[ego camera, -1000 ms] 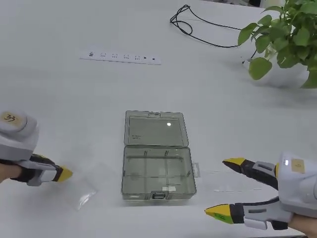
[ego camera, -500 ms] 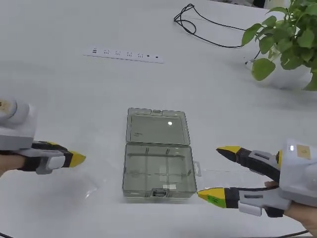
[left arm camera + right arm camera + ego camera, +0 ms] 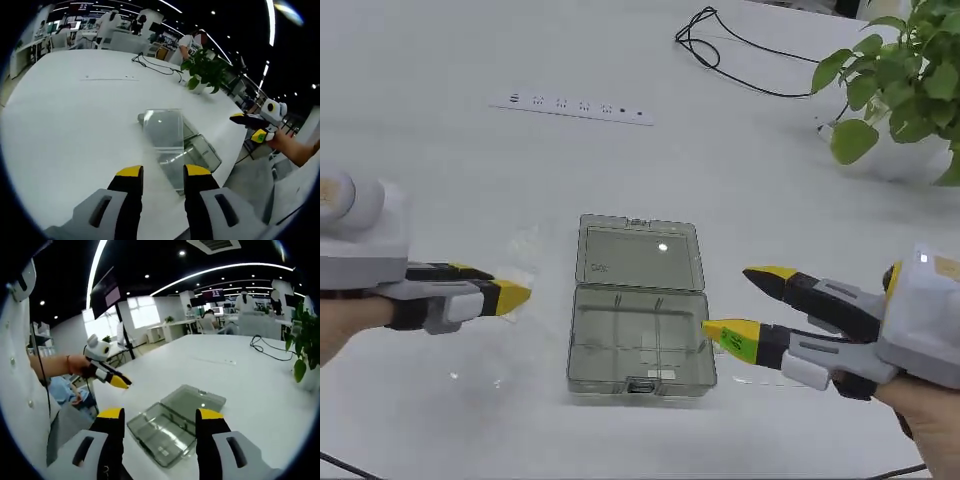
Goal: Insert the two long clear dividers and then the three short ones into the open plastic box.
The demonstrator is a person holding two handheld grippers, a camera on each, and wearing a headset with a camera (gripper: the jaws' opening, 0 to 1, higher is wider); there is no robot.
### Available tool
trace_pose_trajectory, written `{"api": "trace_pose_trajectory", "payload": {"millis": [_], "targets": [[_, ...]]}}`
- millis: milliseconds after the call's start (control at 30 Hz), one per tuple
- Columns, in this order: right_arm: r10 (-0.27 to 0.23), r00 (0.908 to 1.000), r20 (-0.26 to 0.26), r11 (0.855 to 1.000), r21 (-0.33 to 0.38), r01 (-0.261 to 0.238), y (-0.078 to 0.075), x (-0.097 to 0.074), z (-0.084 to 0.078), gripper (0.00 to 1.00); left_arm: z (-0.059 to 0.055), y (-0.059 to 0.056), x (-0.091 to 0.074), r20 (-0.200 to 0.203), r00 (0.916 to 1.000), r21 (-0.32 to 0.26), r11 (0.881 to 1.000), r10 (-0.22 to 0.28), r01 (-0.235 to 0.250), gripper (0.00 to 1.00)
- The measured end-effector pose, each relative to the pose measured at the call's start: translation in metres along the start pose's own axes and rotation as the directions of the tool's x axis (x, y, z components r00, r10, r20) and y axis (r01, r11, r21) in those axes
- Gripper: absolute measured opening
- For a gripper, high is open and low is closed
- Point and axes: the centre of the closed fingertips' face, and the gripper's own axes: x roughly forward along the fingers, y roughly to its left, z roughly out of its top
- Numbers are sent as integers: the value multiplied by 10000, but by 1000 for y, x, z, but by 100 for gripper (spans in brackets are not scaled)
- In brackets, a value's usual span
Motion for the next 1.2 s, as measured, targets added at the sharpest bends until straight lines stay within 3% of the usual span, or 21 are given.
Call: {"api": "trace_pose_trajectory", "payload": {"millis": [233,400,700,967,1200], "targets": [[-101,9999,88,9986,519,96,7,10,12,51,12,-26,4,468,9977,43,9988,-487,485,30],[-170,9988,455,9958,906,128,16,18,22,47,21,-46,8,885,9933,-19,9972,-738,743,30],[-248,9971,719,9920,1250,157,32,32,37,33,25,-75,18,1237,9872,5,9949,-1004,1011,30],[-440,9962,750,9809,1926,288,35,42,35,26,31,-93,21,1471,9816,479,9921,-1218,1159,30],[-300,9975,641,9730,2304,145,40,52,30,20,32,-98,22,1411,9809,828,9890,-1338,1230,30]]}}
